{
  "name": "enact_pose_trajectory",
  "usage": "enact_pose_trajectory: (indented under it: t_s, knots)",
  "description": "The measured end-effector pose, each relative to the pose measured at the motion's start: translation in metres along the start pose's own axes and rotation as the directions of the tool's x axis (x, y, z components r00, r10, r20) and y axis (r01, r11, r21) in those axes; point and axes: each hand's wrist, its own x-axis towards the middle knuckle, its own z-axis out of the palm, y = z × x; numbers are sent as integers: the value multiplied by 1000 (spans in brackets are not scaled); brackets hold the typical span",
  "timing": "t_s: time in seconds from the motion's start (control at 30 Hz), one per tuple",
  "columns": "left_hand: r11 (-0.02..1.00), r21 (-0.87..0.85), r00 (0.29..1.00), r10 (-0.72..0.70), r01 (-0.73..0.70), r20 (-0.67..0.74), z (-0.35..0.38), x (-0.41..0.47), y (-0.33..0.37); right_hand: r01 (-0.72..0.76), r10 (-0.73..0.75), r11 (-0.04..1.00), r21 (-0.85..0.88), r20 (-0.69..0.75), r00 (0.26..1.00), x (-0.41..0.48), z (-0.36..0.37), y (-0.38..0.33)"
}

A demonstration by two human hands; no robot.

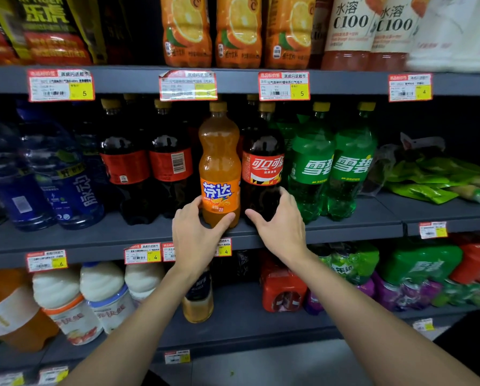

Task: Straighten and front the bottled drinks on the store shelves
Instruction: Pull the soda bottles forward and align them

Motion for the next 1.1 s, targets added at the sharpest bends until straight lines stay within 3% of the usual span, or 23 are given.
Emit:
enact_pose_trajectory:
  t_s: [0.23, 0.4, 0.7, 1.1]
  knots:
    - [1000, 2, 1000, 20, -20, -13, 2, 1, -3, -20, 18, 999, -41, -40, 999, -10, 3, -6]
    - [996, 43, 996, -70, 73, -54, 4, -3, 12, -49, 49, 996, -71, -5, 999, -19, 0, -15]
    - [994, 101, 988, -16, 32, -156, 19, -7, 10, 6, -7, 1000, -20, -60, 998, -15, 10, -4]
    - [992, 105, 990, -56, 70, -130, 16, -11, 19, 55, -53, 996, 64, -35, 998, -19, 10, 5]
